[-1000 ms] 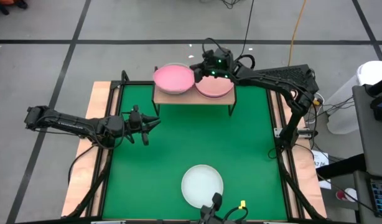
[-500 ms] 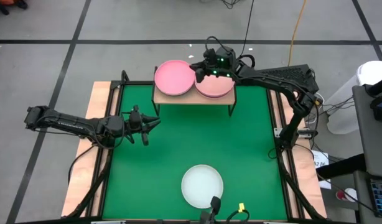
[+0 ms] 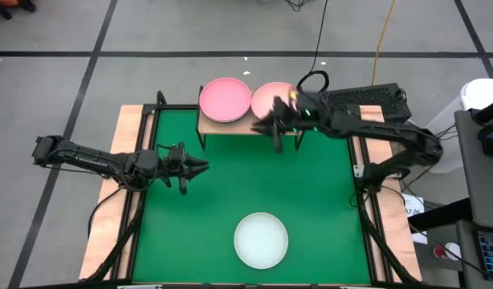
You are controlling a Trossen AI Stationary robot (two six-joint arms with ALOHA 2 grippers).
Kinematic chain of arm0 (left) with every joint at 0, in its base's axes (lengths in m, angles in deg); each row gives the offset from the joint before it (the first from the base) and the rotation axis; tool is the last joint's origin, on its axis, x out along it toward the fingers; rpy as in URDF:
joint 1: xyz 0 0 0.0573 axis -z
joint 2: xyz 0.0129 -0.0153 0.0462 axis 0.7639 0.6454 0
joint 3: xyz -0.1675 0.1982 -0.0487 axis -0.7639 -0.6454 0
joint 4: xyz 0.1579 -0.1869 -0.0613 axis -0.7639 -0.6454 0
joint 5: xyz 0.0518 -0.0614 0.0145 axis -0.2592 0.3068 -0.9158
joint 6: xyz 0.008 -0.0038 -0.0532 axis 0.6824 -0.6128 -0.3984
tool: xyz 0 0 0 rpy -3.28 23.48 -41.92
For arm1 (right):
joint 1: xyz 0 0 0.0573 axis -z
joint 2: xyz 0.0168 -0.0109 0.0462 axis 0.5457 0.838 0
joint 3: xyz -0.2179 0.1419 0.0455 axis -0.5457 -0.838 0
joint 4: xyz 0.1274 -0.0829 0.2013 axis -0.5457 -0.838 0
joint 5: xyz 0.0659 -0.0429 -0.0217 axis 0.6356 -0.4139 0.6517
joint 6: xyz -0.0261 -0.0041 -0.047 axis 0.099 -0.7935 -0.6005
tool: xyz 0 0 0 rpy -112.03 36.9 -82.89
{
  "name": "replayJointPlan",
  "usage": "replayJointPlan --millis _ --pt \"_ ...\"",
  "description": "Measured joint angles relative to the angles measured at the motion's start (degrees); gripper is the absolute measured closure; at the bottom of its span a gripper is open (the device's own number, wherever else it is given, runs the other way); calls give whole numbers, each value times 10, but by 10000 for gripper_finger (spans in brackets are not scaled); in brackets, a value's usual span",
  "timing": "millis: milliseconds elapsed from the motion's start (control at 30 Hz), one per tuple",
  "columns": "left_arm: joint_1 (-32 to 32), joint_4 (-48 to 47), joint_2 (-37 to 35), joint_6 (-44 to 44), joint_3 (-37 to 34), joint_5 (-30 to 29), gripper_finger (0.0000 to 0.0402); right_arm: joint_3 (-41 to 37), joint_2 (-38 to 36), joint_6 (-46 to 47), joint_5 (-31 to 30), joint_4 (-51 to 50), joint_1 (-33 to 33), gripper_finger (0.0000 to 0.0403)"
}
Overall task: Place and stack plates onto a shelf
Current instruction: Stack the white plate on top of the light pink plate
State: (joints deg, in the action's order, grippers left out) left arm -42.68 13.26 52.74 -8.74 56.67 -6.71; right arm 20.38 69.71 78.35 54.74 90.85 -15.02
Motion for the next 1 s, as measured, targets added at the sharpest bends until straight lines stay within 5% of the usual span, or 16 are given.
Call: replayJointPlan --millis 233,500,700,867,1000 --pt "7 5 53 3 18 0 319 -178 -128 -17 -114 132 -118 339" --pt "62 -32 198 71 156 0 319 -327 -235 -6 -143 301 -176 339" --pt "92 -68 303 123 229 0 319 -408 -251 -29 -157 335 -219 339" --pt "112 -77 365 147 237 9 319 -449 -246 -44 -232 379 -231 339" --pt "139 -61 397 171 237 9 319 -449 -247 -46 -233 393 -230 339"
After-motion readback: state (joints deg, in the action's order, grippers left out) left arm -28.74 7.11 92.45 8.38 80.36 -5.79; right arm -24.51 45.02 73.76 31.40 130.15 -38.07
